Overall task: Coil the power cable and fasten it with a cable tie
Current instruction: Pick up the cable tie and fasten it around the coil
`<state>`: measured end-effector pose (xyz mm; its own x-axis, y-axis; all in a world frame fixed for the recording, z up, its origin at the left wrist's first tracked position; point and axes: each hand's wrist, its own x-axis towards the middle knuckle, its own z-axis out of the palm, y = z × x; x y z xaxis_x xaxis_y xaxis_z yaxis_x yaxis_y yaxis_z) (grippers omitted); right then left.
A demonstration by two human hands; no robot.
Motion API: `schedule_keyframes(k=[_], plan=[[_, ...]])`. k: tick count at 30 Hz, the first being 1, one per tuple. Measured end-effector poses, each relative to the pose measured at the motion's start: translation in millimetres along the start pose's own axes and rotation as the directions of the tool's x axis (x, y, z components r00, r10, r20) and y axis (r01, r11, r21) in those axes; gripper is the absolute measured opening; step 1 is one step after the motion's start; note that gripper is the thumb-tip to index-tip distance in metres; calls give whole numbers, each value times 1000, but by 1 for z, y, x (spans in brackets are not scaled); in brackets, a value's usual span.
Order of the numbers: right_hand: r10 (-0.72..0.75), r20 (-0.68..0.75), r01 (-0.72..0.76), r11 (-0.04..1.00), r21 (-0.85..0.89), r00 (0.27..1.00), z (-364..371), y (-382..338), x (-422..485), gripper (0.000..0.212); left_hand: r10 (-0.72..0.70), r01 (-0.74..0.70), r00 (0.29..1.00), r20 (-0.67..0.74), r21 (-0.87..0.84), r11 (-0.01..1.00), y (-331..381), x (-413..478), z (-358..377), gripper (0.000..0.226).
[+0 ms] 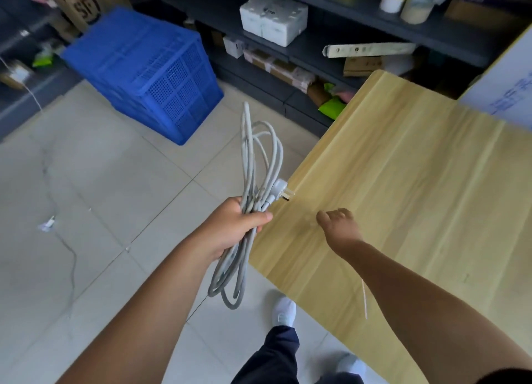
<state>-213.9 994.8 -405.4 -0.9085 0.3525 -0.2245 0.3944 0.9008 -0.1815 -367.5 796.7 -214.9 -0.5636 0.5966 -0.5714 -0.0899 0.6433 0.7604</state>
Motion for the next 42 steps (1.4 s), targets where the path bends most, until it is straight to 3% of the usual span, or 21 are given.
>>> schedule_keyframes(k=[3,6,11,13,16,19,22,27,33,34,36,37,40,41,42], plan=[[187,-76,-154,935,320,979,-36,-3,-7,13,37,-37,998,49,-1,999,20,-1,13,24],[318,-210,-130,781,611,924,-97,-7,-25,12,107,-112,980,169,23,993,49,-8,34,24],[247,-158,52,389,920,956,-208,-6,-92,34,295,-342,834,466,16,940,110,-40,89,21],[252,-175,90,316,944,952,-236,3,-124,31,347,-387,785,513,-31,922,130,-53,109,16],[257,-236,141,338,930,937,-267,16,-174,27,385,-427,720,577,-69,902,158,-77,139,21],[347,-269,114,407,906,899,-273,39,-216,28,407,-456,691,597,-76,886,178,-100,174,2],[396,-283,108,409,906,874,-278,59,-256,26,433,-484,656,618,-95,870,195,-122,204,13],[346,-289,135,407,903,893,-305,63,-317,31,488,-567,540,686,-132,813,216,-159,241,28],[444,-354,179,389,904,823,-318,76,-360,36,478,-571,525,704,-125,811,231,-186,276,21],[463,-350,210,328,921,814,-318,79,-365,39,483,-574,532,695,-123,809,233,-189,281,19],[551,-315,282,147,948,773,-317,81,-377,46,493,-581,561,665,-108,807,234,-189,290,24],[584,-310,299,118,947,750,-317,83,-382,47,501,-583,577,645,-105,806,234,-189,295,25],[699,-295,189,227,955,651,-317,90,-390,50,523,-569,631,573,-116,814,234,-187,304,21],[769,-301,100,298,949,564,-318,91,-393,48,534,-564,649,542,-128,816,235,-187,306,28],[831,-354,18,384,923,429,-321,90,-395,41,540,-554,679,498,-134,822,235,-185,306,32]])
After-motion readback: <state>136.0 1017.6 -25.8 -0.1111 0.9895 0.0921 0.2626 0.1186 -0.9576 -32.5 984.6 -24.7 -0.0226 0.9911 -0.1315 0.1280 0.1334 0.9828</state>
